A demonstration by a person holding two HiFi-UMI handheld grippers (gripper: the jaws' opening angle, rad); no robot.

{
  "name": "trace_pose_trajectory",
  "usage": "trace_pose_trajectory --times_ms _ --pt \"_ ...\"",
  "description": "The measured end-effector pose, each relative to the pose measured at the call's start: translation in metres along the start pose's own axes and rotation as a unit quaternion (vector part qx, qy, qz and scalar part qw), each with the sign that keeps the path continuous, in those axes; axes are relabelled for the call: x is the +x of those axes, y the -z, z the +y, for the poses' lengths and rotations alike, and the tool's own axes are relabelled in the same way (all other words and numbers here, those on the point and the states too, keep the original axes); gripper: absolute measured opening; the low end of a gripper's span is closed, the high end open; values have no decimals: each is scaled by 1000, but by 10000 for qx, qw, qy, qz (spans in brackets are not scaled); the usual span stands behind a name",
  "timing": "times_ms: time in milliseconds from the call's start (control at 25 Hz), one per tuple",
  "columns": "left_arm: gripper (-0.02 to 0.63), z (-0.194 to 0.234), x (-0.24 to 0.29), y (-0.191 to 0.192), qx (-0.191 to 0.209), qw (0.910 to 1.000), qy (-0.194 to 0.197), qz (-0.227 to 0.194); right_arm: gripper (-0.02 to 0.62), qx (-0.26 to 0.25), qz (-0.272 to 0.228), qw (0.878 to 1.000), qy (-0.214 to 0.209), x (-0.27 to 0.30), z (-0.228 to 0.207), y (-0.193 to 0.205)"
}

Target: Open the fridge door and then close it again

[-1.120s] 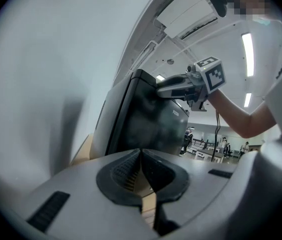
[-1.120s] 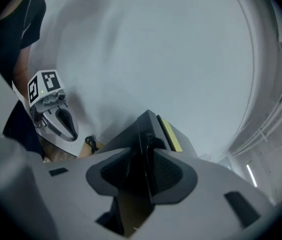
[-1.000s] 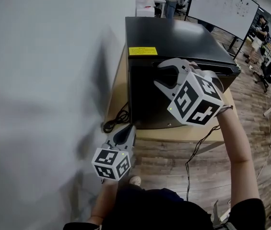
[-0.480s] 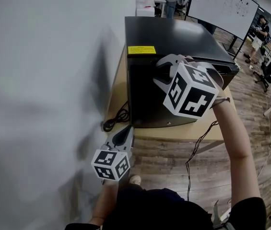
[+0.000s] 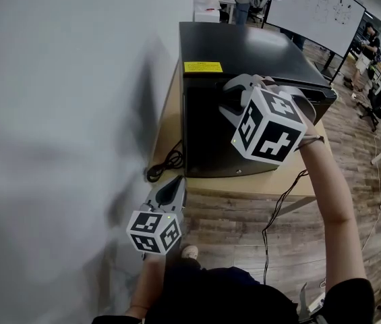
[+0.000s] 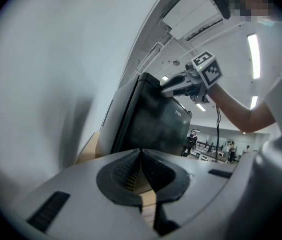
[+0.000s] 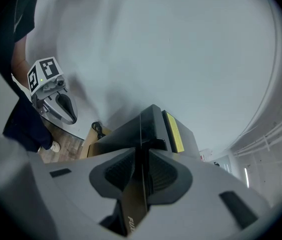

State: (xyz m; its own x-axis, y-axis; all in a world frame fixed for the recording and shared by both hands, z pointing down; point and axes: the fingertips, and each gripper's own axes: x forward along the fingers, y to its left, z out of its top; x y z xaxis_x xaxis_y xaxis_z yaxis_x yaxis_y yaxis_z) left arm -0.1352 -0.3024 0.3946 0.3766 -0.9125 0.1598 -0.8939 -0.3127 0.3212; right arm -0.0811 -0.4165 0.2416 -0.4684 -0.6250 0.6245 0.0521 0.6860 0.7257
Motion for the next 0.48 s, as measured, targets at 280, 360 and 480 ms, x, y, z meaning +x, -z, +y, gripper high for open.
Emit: trace_pose_trajectory --times_ms 280,360,480 --pt "12 -7 -8 2 4 10000 22 -2 55 30 43 10000 84 -3 -3 0" --pt "11 -8 -11 2 1 10000 38 -7 54 2 56 10000 21 -7 0 -1" --pt "11 -10 -18 1 45 10000 48 19 55 -66 -65 9996 -269 -35 24 -8"
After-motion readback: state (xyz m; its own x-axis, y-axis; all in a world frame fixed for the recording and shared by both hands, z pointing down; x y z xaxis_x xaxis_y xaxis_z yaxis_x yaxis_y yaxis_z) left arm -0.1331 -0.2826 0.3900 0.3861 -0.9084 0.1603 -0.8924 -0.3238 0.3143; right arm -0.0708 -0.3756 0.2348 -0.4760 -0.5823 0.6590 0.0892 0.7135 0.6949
